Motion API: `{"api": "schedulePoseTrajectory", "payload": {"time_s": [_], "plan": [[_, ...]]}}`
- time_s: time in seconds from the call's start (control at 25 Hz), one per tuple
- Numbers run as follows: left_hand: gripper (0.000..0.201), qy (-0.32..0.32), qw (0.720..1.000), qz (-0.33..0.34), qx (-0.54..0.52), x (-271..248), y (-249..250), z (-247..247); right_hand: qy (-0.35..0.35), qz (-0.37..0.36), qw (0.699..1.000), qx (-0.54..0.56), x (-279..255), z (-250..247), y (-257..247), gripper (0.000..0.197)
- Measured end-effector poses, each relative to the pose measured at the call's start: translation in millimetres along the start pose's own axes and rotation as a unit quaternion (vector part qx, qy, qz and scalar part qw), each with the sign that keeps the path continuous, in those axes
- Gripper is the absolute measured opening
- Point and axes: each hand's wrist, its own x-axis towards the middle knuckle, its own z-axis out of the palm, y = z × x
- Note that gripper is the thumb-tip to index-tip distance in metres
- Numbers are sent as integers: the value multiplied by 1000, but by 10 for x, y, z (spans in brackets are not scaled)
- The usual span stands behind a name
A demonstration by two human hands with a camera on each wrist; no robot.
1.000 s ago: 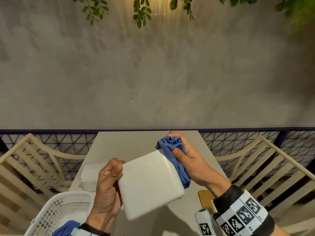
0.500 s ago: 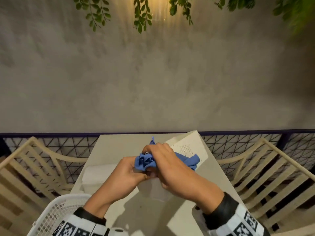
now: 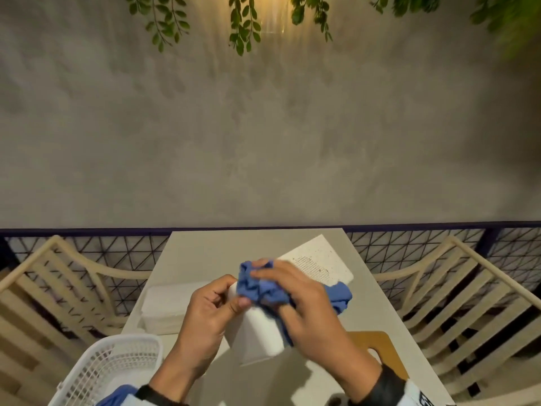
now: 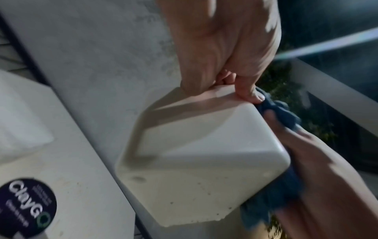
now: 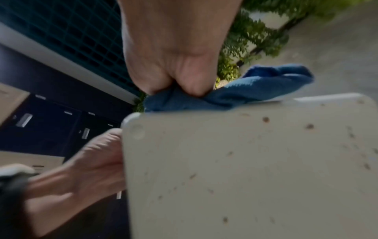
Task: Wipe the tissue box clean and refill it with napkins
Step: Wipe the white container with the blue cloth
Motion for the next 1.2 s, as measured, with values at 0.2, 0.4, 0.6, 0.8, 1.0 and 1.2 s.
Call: {"api": "schedulePoseTrajectory", "payload": {"time_s": [0.2,0.4,0.6,0.8,1.0,1.2], "plan": [[58,-2,1000,-11,19,-100,-27,-21,40,39,998,3,-47,-142,220,40],[56,45,999,-2,-24,-36,-50,-74,-19,-33,999,-2,-137,18,98,54],[45,44,999,20,25,-40,-46,-36,25,6,999,-22,20,20,99,46],[50,47,998,32,12,-4,24,-82,0,-30,999,-36,-18,-58,141,48],[47,48,997,58,26,-1,68,-20,10,-66,997,-33,129,67,58,46],[51,62,994,78,48,16,70,-14,17,-13,1000,10,185,74,19,47]]}}
